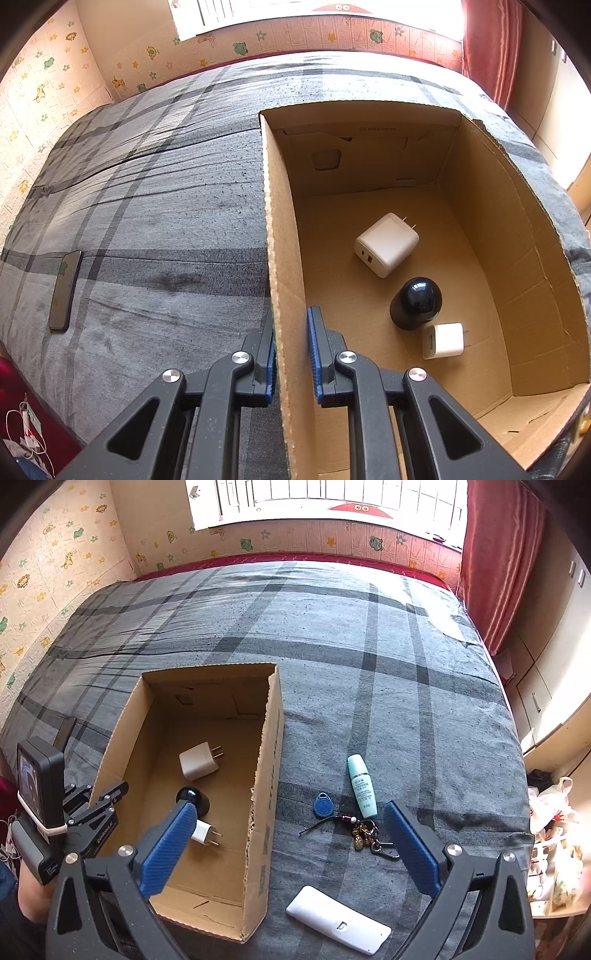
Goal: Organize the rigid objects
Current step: 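Withdraw the right tool from the box toward the white remote, then grasp the white remote control lengthwise with the right tool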
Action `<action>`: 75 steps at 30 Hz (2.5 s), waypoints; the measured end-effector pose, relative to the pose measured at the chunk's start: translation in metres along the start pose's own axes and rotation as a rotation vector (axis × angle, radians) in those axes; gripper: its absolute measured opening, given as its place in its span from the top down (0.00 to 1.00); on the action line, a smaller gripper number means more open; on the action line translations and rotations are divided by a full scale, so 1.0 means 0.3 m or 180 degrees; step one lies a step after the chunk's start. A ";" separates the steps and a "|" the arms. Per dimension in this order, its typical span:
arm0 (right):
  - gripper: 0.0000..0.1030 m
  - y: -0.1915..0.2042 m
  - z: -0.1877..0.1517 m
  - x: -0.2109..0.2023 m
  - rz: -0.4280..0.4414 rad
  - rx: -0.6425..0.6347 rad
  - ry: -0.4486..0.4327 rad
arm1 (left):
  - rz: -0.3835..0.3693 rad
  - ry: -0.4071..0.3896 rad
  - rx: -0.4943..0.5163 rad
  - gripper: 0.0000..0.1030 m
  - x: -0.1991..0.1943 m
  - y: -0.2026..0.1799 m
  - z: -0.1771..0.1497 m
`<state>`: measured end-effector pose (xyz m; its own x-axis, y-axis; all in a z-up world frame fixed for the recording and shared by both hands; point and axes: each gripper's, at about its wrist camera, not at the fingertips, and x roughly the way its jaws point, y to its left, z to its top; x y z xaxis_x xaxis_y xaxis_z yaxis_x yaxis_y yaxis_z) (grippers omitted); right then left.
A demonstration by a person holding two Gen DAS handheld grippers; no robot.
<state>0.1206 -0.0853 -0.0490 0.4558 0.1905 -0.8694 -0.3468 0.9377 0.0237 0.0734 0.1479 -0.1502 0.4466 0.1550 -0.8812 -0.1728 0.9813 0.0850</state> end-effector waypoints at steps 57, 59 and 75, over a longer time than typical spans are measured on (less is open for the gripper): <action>0.00 -0.160 -0.474 0.381 0.0213 -0.1065 0.1211 | 0.0032 -0.0002 0.0009 0.85 0.006 -0.001 -0.004; 0.00 -0.156 -0.484 0.396 0.0211 -0.1107 0.1251 | 0.0031 -0.0002 0.0007 0.85 0.006 -0.001 -0.005; 0.38 -0.094 -0.533 0.408 0.0276 -0.1237 0.1389 | 0.0060 0.0003 0.0024 0.85 0.003 -0.007 -0.002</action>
<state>0.0551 -0.1348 -0.2350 0.0614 0.0473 -0.9970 -0.6803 0.7329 -0.0071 0.0737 0.1458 -0.1514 0.4424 0.1735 -0.8799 -0.1748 0.9790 0.1052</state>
